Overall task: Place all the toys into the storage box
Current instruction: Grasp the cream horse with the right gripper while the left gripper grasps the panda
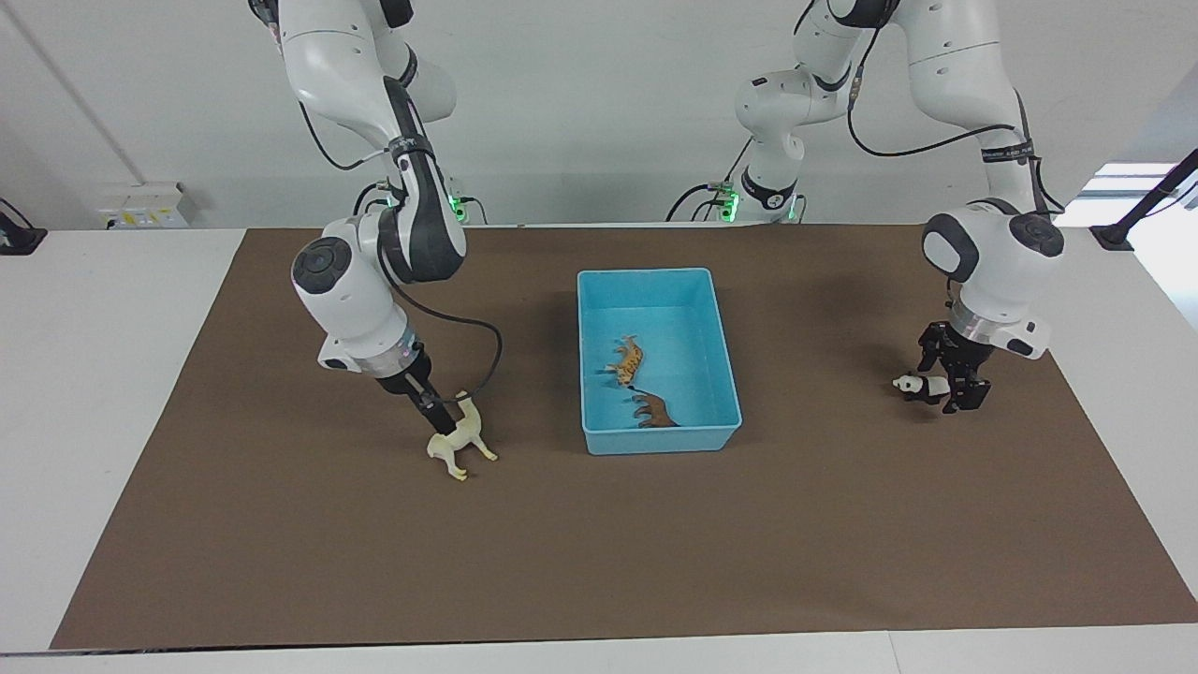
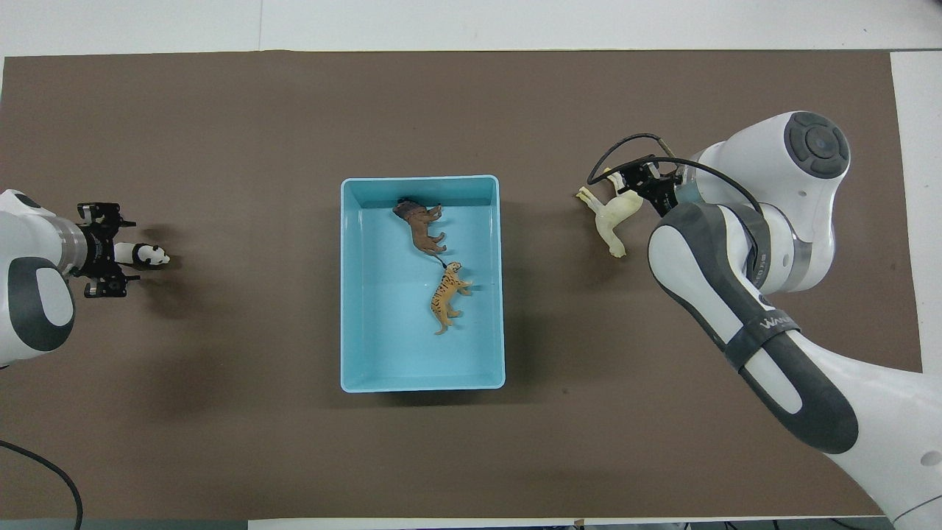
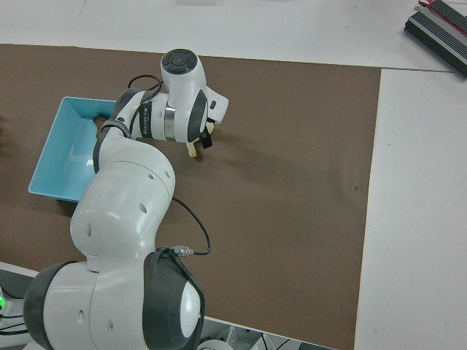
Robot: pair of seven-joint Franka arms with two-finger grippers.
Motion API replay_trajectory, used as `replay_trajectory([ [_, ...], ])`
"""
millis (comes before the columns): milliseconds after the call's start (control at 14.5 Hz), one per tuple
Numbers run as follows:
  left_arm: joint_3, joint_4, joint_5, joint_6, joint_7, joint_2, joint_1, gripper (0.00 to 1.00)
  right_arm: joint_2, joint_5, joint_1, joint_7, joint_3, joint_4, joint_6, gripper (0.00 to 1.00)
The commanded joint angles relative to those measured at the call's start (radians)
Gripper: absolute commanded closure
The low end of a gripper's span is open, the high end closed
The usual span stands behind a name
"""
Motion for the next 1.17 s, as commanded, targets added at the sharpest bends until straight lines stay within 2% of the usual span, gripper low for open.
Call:
replay_trajectory([
  [0,0.013,0.007,-0.015,0.000,-0.007,0.000,-0.026,0.66,0.031,0.000,0.001,-0.007,0.007,-0.018,0.060,0.00],
  [69,0.013,0.007,-0.015,-0.004,-0.003,0.000,-0.026,0.77,0.042,0.000,0.015,-0.008,0.007,-0.019,0.077,0.00],
  [275,0.013,0.007,-0.015,-0.010,0.004,-0.002,-0.025,0.91,0.046,0.000,0.019,-0.010,0.005,-0.022,0.088,0.00],
  [413,0.013,0.026,-0.015,-0.031,0.001,-0.005,-0.026,0.92,0.048,0.002,0.019,-0.028,0.007,-0.038,0.101,0.00],
  [619,0.001,0.138,-0.013,-0.190,0.001,-0.015,-0.041,0.92,0.048,0.000,0.019,-0.036,0.007,-0.071,0.157,0.00],
  [826,-0.010,0.305,-0.016,-0.409,-0.016,-0.018,-0.144,0.92,0.043,0.000,0.019,-0.059,0.007,-0.116,0.206,0.00],
  [894,-0.019,0.359,-0.025,-0.459,-0.029,-0.021,-0.199,0.92,0.043,0.000,0.019,-0.059,0.007,-0.117,0.207,0.04],
  [1032,-0.031,0.413,-0.038,-0.482,-0.124,-0.022,-0.331,0.92,0.042,0.000,0.019,-0.085,0.007,-0.117,0.204,0.56],
  [1101,-0.030,0.412,-0.038,-0.473,-0.166,-0.023,-0.397,0.92,0.042,0.000,0.019,-0.091,0.007,-0.117,0.203,0.88],
])
